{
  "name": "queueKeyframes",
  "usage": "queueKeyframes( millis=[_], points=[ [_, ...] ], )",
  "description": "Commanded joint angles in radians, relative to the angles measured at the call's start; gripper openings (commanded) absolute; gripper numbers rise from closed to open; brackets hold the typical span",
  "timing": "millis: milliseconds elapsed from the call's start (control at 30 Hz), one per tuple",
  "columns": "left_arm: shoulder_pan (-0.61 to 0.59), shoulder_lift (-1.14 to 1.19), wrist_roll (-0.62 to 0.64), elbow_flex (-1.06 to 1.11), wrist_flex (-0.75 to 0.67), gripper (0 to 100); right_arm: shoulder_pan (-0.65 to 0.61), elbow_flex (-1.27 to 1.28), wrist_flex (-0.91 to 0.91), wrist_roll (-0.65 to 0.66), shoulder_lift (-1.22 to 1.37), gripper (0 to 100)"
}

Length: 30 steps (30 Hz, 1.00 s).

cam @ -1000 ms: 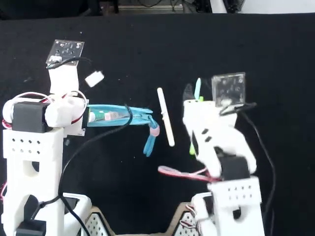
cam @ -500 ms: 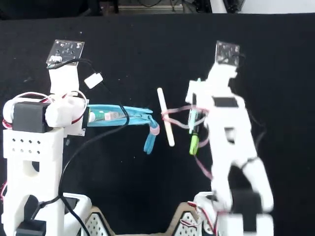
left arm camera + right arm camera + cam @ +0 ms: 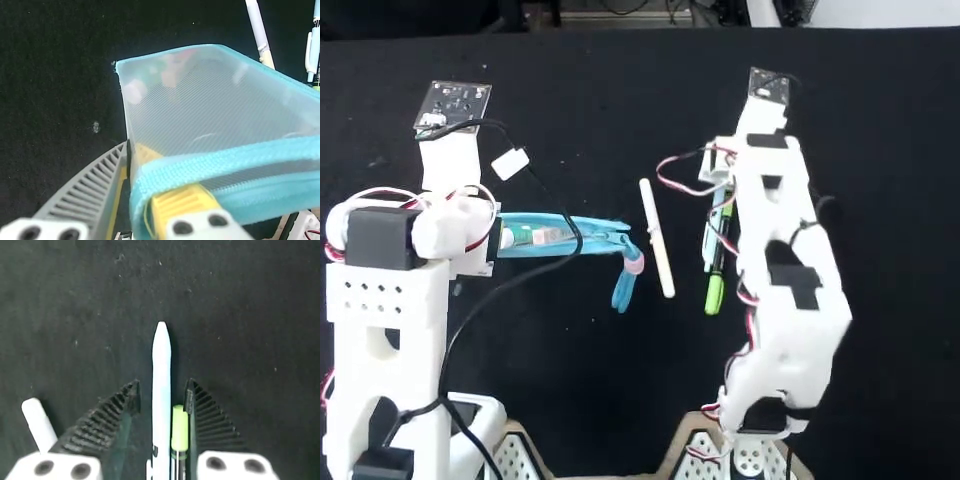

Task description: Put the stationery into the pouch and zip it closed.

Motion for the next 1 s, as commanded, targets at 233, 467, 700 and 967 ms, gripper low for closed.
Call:
queueKeyframes(
  millis=[233, 467, 700, 967],
  points=[
    [0.01, 0.008, 0.0, -0.001, 0.0, 3, 0.012, -0.578, 0.256, -0.005, 0.308, 14.5],
    [0.008, 0.008, 0.0, -0.001, 0.0, 3, 0.026, -0.881, 0.433, -0.003, 0.512, 13.2],
    [0.007, 0.008, 0.0, -0.001, 0.0, 3, 0.066, -1.222, 0.614, -0.002, 0.661, 0.8],
    [0.01, 0.008, 0.0, -0.001, 0.0, 3, 0.069, -1.615, 0.855, -0.002, 0.725, 1.1]
  ],
)
